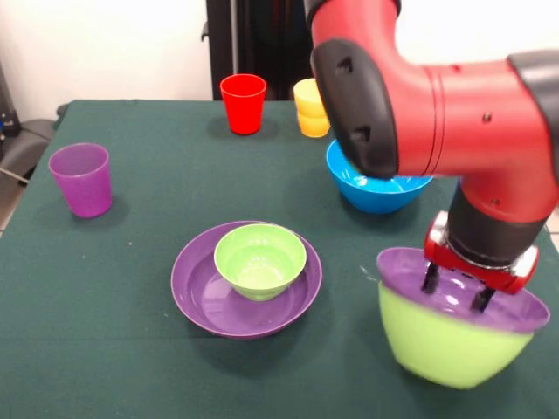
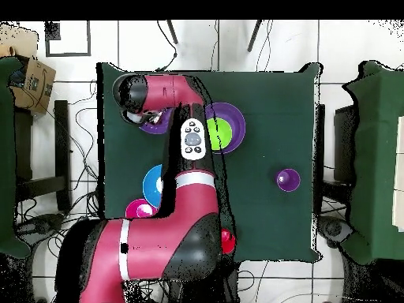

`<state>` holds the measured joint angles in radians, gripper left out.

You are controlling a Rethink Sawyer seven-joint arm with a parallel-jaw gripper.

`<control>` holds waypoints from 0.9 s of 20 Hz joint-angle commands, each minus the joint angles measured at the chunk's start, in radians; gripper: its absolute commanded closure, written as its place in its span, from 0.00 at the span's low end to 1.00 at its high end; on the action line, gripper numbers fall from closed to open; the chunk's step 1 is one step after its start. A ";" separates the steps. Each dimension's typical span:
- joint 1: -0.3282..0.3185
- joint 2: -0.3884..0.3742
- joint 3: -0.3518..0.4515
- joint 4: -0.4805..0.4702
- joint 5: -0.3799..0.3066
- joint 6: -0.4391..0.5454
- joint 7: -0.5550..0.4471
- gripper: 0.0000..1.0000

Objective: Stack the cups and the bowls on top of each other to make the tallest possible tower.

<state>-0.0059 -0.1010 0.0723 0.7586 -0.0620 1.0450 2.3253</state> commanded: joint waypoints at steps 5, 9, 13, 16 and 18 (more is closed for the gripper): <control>-0.021 0.129 0.108 0.002 -0.052 -0.062 -0.192 0.00; -0.020 0.127 0.090 0.045 -0.068 -0.145 -0.151 0.00; -0.014 0.070 0.077 0.108 -0.065 -0.149 -0.130 0.00; -0.016 0.048 0.080 0.106 -0.054 -0.123 -0.135 0.00; -0.018 0.037 0.078 0.105 -0.051 -0.109 -0.136 0.00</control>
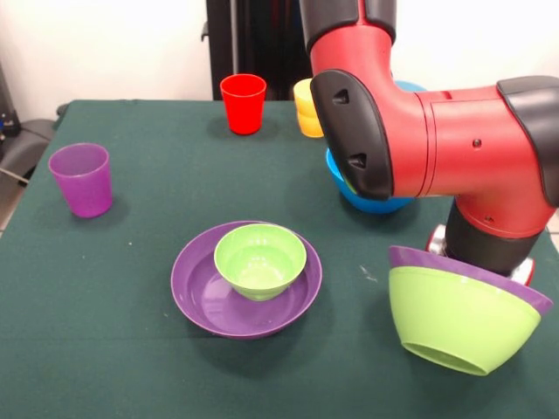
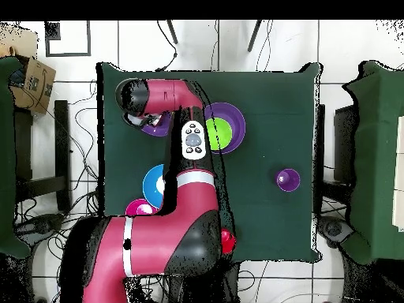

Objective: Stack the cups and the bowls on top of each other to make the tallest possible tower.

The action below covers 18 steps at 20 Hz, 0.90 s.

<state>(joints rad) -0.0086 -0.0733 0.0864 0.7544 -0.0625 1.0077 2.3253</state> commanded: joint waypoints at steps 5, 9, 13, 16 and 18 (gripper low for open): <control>-0.016 0.005 0.061 0.083 -0.046 -0.045 -0.132 0.00; -0.015 -0.021 0.054 0.095 -0.050 -0.057 -0.132 0.00; -0.025 -0.149 0.008 0.249 -0.088 -0.152 -0.141 0.00; -0.059 -0.234 -0.007 0.327 -0.103 -0.148 -0.202 0.00; -0.087 -0.277 -0.001 0.355 -0.108 -0.103 -0.254 0.00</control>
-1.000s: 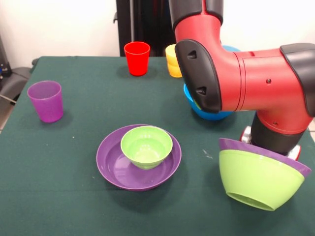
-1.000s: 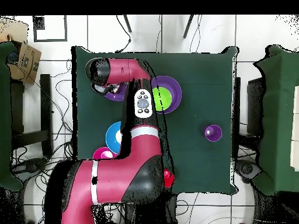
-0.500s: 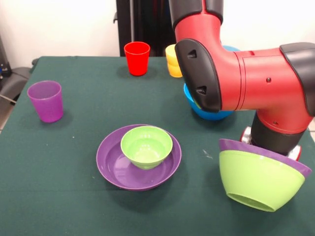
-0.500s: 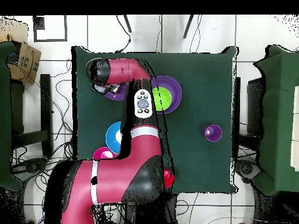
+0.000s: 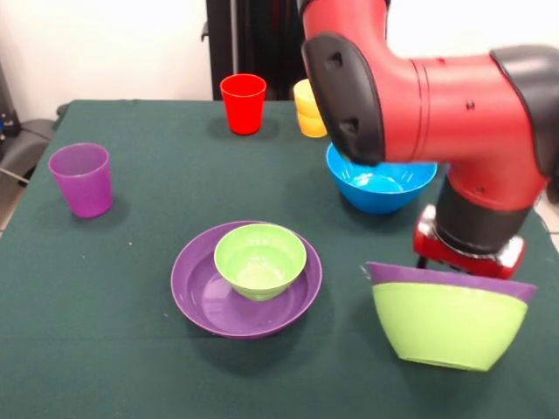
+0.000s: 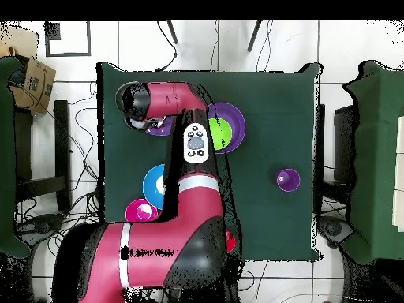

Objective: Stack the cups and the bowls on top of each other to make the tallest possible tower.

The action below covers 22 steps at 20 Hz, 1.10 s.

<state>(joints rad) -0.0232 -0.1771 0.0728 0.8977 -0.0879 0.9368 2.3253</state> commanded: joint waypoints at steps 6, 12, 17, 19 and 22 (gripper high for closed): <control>-0.134 -0.278 0.043 0.284 -0.086 0.116 -0.322 0.00; -0.161 -0.238 0.077 0.256 -0.111 0.122 -0.308 0.00; -0.149 -0.174 0.090 0.160 -0.124 0.152 -0.279 0.00; -0.149 -0.182 0.089 0.152 -0.120 0.169 -0.274 0.00; -0.159 -0.236 0.082 0.201 -0.109 0.177 -0.275 0.00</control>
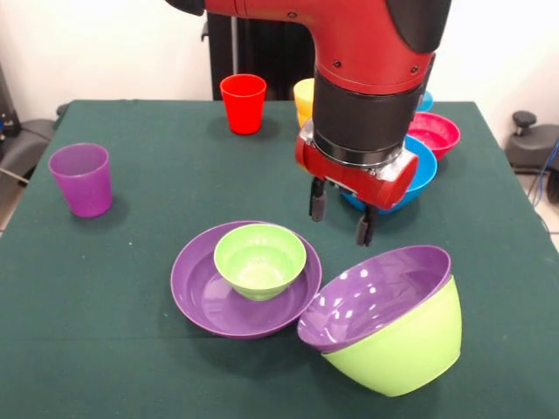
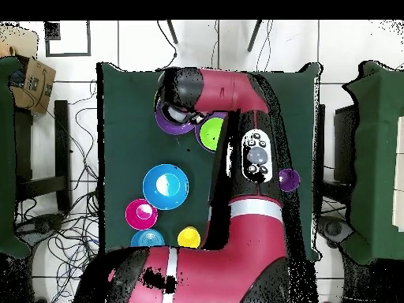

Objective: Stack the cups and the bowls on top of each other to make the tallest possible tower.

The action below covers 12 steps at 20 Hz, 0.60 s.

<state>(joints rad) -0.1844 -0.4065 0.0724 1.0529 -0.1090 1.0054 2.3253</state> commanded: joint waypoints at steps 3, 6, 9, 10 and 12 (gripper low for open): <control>0.017 -0.035 0.079 0.070 -0.079 0.112 -0.251 0.00; 0.021 -0.080 0.072 0.148 -0.073 0.076 -0.232 0.00; 0.023 -0.095 0.067 0.170 -0.074 0.069 -0.220 0.00; 0.020 -0.102 0.065 0.181 -0.076 0.062 -0.220 0.00; 0.020 -0.105 0.064 0.185 -0.081 0.058 -0.216 0.00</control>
<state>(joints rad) -0.1791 -0.4809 0.0733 1.1150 -0.1088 1.0133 2.3253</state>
